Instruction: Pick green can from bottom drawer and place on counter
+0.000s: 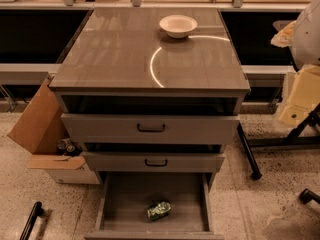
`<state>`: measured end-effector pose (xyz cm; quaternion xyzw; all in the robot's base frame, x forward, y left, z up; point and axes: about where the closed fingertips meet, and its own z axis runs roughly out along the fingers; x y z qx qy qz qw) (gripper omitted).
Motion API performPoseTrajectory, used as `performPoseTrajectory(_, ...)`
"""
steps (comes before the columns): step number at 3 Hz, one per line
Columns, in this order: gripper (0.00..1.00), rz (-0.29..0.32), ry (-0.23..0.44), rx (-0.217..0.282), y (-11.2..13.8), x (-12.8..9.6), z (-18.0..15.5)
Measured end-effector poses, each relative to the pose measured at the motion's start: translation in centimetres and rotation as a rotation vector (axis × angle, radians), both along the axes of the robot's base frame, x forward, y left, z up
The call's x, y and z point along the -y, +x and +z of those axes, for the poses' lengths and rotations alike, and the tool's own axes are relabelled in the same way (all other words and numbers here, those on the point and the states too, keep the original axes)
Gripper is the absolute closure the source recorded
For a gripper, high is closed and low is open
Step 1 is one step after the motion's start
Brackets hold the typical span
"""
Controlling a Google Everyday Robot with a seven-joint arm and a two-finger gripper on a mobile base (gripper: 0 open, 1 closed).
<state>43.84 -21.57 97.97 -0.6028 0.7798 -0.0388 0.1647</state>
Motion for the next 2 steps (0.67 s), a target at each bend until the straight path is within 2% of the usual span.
performPoseTrajectory(1, 0.00, 0.000, 0.000, 0.000, 0.0, 0.0, 0.0)
performPoseTrajectory(2, 0.00, 0.032, 0.050, -0.034, 0.0, -1.4, -1.8)
